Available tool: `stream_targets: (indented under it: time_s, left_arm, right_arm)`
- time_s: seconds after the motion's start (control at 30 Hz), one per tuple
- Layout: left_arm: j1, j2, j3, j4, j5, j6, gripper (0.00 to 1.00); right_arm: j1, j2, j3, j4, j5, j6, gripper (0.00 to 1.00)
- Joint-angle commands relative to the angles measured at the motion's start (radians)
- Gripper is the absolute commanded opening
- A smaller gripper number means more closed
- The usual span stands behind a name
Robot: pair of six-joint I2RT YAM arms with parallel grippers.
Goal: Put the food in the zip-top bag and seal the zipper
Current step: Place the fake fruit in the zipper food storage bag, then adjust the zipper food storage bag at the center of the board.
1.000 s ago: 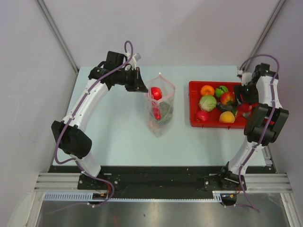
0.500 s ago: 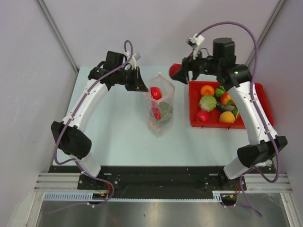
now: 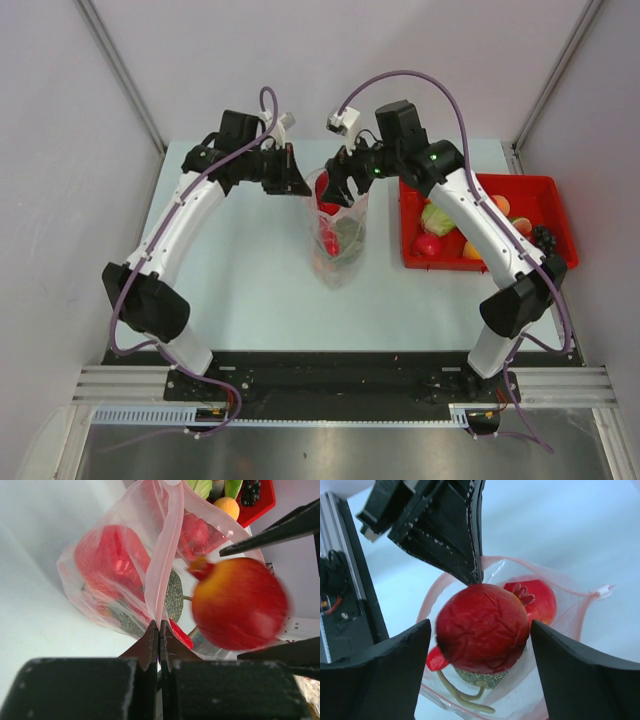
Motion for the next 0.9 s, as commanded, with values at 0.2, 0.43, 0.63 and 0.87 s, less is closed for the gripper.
stream_targets:
  time_s: [0.2, 0.43, 0.63, 0.87]
  left_arm:
    - [-0.004, -0.101, -0.049, 0.033, 0.017, 0.043, 0.00]
    - [-0.018, -0.118, -0.063, 0.036, 0.009, 0.069, 0.00]
    - [-0.027, -0.113, -0.059, 0.036, 0.016, 0.077, 0.00]
    - [-0.050, -0.104, -0.042, 0.021, 0.016, 0.112, 0.00]
  right_arm:
    - [-0.018, -0.129, 0.012, -0.041, -0.039, 0.016, 0.96]
    - [-0.194, -0.125, -0.032, -0.022, -0.011, 0.076, 0.72]
    - [-0.208, -0.117, -0.116, -0.065, -0.161, 0.099, 0.65]
    - [-0.216, -0.092, -0.199, -0.085, -0.270, 0.141, 0.52]
